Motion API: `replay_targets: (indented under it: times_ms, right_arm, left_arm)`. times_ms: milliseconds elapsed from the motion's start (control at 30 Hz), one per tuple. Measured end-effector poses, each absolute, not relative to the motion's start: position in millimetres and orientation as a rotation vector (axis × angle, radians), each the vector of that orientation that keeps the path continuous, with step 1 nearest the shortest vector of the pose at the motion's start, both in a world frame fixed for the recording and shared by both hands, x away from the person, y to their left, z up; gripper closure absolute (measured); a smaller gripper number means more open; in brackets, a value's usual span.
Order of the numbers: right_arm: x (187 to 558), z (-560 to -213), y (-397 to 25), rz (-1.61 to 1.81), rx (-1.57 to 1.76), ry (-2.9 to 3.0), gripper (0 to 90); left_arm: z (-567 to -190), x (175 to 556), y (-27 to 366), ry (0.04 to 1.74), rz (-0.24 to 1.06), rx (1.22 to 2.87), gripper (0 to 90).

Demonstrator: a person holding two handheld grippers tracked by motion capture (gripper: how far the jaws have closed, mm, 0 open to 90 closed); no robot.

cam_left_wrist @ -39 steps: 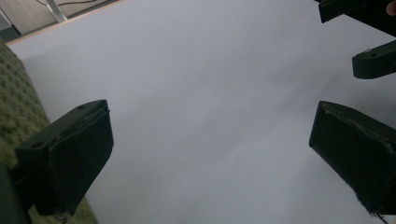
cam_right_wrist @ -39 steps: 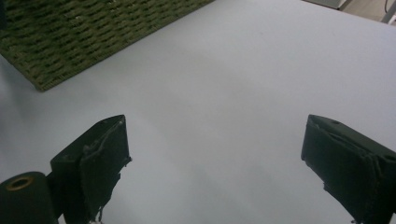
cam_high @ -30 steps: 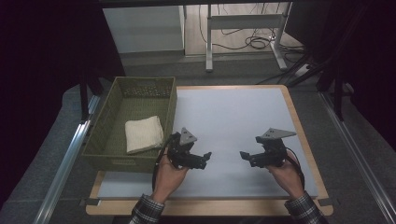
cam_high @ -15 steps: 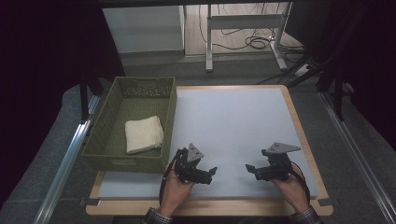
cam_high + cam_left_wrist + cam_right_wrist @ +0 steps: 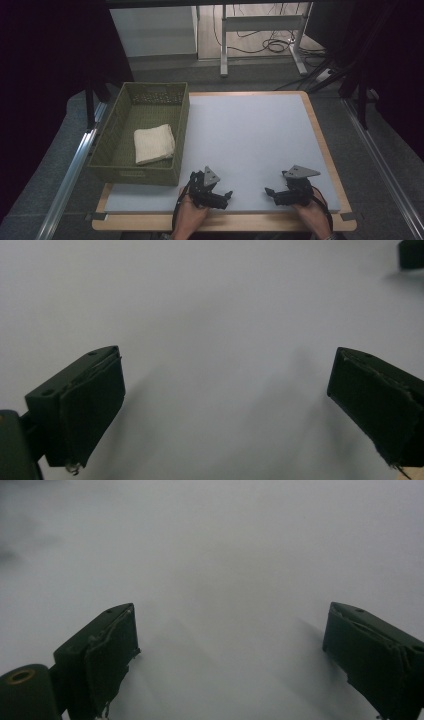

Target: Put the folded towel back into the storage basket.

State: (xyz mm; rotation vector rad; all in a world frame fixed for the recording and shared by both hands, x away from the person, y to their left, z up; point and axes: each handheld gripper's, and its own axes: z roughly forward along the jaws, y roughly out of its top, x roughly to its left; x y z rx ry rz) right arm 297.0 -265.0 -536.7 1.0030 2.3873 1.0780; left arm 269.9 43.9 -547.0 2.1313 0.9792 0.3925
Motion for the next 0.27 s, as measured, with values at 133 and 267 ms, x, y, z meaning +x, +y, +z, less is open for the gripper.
replay_targets:
  times_ms: [133,267]
  right_arm:
    - [295.0,-538.3,-263.3,1.060,0.985,2.377,7.4]
    - [294.3,-539.1,-263.8,1.066,0.979,2.372,7.4]
  left_arm:
    - [-547.8,268.7,39.7,0.963,0.428,2.151,4.0]
    - [-549.0,270.4,41.3,0.993,0.390,2.130,4.8]
